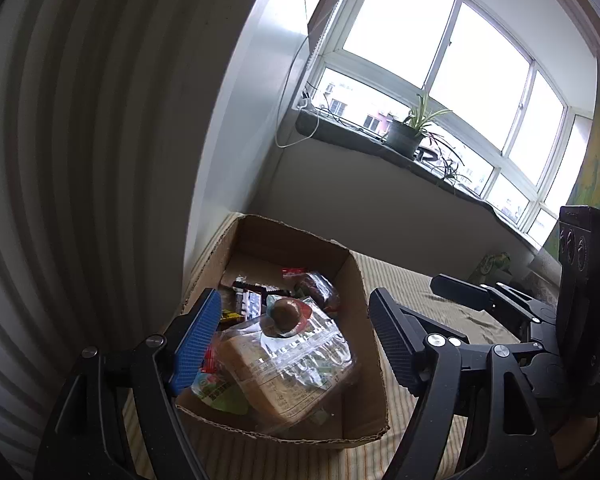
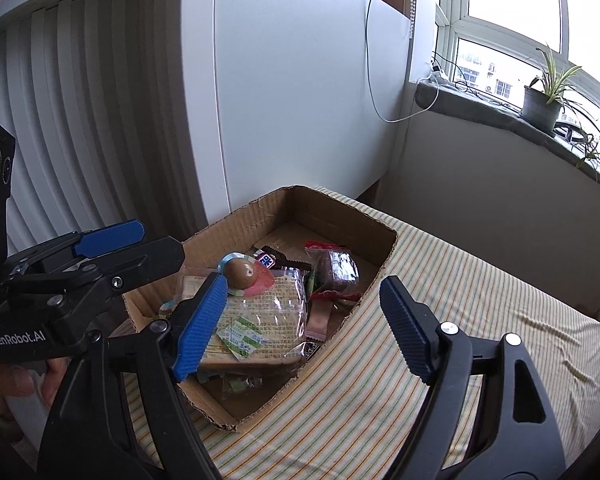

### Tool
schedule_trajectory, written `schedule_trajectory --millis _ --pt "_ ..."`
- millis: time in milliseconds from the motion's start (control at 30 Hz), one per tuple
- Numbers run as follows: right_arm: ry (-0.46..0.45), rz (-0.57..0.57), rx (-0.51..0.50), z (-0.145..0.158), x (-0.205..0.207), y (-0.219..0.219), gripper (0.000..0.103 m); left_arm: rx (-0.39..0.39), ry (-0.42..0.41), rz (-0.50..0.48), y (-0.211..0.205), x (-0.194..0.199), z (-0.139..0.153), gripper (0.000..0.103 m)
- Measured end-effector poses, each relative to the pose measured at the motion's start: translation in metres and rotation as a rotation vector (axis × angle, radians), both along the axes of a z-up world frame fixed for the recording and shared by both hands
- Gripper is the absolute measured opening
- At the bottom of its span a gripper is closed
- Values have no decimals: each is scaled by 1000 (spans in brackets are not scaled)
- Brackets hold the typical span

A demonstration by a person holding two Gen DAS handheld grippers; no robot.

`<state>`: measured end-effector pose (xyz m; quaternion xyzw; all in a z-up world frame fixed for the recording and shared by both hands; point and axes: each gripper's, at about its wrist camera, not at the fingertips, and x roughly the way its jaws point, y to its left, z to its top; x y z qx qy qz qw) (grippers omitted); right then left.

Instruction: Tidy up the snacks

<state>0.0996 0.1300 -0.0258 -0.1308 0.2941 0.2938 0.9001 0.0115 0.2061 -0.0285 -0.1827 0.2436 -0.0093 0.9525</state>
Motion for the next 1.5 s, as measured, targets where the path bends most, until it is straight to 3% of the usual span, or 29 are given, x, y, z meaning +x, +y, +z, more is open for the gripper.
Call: schedule_trajectory --millis 300,600,800,933,1033,1500 --pt "-70 -97 45 7 -12 -41 102 63 0 31 -27 0 15 77" --pt "-107 -306 99 12 -28 -155 103 216 -49 -62 -127 14 46 81" --pt "-138 -432 113 22 -42 -236 103 288 -76 -109 -189 18 57 95" --pt "-148 -491 120 27 -49 -276 103 329 -82 -153 -220 19 61 96" --pt "-140 -515 134 29 -50 -293 103 346 -67 -172 -233 21 62 103" --pt "-136 -520 160 31 -56 -301 103 355 -28 -135 -242 16 63 103"
